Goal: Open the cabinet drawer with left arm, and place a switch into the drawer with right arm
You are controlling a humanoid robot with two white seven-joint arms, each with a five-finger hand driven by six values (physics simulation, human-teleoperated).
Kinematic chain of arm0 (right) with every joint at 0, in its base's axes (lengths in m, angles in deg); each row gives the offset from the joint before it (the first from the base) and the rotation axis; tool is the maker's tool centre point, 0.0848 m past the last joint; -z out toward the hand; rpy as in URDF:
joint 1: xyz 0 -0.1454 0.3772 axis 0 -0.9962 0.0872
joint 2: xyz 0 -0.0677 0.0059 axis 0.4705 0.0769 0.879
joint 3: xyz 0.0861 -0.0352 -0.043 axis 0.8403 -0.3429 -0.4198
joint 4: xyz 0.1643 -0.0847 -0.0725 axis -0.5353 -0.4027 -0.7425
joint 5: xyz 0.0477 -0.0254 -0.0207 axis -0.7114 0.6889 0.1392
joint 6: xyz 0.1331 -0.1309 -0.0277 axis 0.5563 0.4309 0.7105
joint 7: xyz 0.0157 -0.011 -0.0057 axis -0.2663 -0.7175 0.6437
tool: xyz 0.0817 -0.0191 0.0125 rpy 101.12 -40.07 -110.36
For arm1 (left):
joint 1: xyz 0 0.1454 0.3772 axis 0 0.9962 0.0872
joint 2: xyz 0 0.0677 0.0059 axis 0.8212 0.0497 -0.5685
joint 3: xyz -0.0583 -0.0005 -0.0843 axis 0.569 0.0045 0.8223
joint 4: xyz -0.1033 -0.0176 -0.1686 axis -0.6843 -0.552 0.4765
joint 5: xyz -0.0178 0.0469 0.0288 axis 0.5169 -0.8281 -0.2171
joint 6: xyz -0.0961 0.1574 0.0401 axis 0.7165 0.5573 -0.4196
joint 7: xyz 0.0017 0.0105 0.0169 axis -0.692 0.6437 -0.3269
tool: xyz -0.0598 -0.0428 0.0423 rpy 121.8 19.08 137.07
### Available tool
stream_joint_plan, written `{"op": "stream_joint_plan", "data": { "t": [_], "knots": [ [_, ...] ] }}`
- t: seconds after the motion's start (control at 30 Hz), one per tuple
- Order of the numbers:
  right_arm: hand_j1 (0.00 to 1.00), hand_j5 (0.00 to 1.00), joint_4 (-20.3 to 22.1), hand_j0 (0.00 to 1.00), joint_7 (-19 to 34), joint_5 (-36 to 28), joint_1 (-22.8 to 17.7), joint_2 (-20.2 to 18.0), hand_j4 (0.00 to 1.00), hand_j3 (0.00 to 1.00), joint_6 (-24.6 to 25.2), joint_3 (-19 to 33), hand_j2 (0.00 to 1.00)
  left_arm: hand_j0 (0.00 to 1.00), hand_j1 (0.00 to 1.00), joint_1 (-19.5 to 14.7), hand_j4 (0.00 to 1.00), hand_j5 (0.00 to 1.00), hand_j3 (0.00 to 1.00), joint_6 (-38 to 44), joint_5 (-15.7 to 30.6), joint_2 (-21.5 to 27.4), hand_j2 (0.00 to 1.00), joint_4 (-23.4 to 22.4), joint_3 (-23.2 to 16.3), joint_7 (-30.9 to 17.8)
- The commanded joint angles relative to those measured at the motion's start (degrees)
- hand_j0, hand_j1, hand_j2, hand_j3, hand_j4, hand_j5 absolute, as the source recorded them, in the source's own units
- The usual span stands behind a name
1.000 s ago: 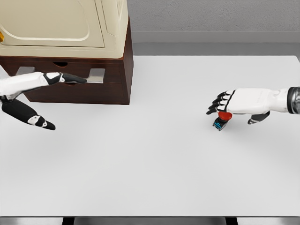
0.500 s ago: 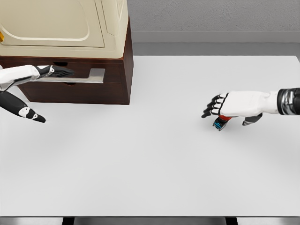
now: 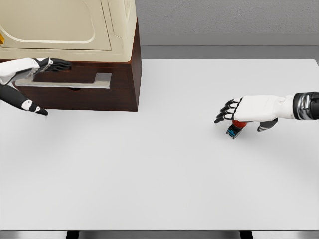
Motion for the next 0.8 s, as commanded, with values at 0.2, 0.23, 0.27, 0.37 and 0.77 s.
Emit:
{"op": "stream_joint_plan", "data": {
  "t": [0.2,0.23,0.27,0.37,0.77],
  "knots": [
    [1.00,1.00,-0.5,1.00,0.0,-0.2,0.1,0.3,1.00,1.00,0.1,-0.5,1.00,1.00,1.00,0.3,1.00,1.00,1.00,0.0,-1.3,-0.8,1.00,-1.5,-0.2,0.3],
    [1.00,1.00,-0.5,1.00,0.0,-0.1,0.1,0.3,1.00,1.00,0.1,-0.5,1.00,1.00,1.00,0.8,1.00,1.00,1.00,0.1,-1.3,-0.7,1.00,-1.5,-0.2,0.2],
    [1.00,1.00,-0.6,1.00,0.0,0.0,0.1,0.4,1.00,1.00,0.1,-0.5,1.00,1.00,1.00,1.0,1.00,1.00,1.00,0.1,-1.4,-0.8,1.00,-1.5,-0.2,0.3],
    [1.00,1.00,-1.0,1.00,0.0,0.0,0.4,0.9,1.00,1.00,0.1,-1.3,1.00,1.00,1.00,1.1,1.00,1.00,1.00,0.2,-1.4,-0.8,1.00,-2.2,-0.3,0.3],
    [1.00,1.00,-1.0,1.00,0.0,0.1,0.7,1.0,1.00,1.00,0.1,-1.6,1.00,1.00,1.00,2.3,1.00,1.00,1.00,0.3,-3.9,-0.8,1.00,-2.4,-0.4,0.3]
  ]
}}
